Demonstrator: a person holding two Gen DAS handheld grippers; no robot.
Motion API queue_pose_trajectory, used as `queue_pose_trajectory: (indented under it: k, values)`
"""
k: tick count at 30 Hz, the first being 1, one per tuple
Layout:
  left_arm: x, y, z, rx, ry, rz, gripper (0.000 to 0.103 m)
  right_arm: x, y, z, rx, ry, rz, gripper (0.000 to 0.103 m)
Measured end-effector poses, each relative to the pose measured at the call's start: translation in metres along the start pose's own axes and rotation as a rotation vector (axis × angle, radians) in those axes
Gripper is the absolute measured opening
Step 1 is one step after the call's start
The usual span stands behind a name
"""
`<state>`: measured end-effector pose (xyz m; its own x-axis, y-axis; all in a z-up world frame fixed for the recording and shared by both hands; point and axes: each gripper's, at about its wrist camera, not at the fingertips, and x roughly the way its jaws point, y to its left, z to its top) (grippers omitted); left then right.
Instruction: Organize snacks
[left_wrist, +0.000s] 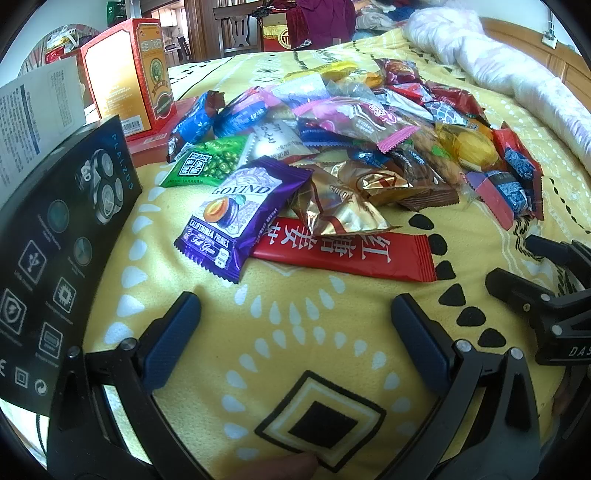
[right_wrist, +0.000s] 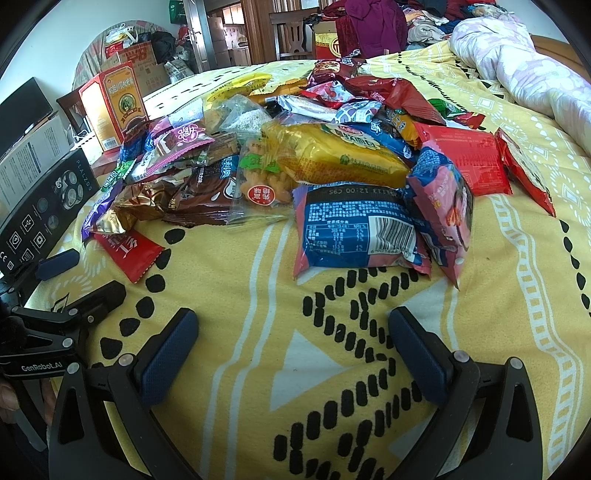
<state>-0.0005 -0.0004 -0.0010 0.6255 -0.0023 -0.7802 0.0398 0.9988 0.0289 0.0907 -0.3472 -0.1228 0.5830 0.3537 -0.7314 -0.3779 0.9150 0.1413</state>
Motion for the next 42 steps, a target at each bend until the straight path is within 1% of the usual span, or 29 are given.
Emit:
queue_pose_trajectory:
  k: [3,4,12,28,33,37,39,42]
  values:
    - [-0.005,0.007,-0.005,-0.002,-0.001,-0.003,0.103,-0.003,-0.002,0.001,0.004,-0.005,0.007,0.103]
    - [-0.001,0.001,0.0,-0.002,0.0,-0.002,0.103,-0.002,-0.001,0.001,0.005,-0.006,0.008,0.103]
    - [-0.001,0.003,0.0,-0.008,-0.003,-0.013,0.103,-0.004,0.002,0.001,0.001,-0.001,0.0,0.103]
    - [-0.004,-0.002,0.001,0.003,0.001,0.001,0.103,-0.004,0.003,0.001,-0.003,-0.001,-0.005,0.103]
    - [-0.004,0.0,0.001,-0.007,-0.002,-0.01,0.103,-0.004,0.008,0.001,-0.02,0.008,-0.028,0.103]
    - [-0.004,0.0,0.002,-0.002,0.003,-0.005,0.103,-0.008,0.01,0.001,-0.023,0.015,-0.032,0.103]
    - [-0.003,-0.001,0.002,0.003,0.007,-0.002,0.103,-0.009,0.013,0.003,-0.04,0.043,-0.04,0.103]
    - [-0.003,-0.002,0.003,0.005,0.008,-0.001,0.103,-0.015,0.016,0.006,-0.067,0.115,-0.036,0.103]
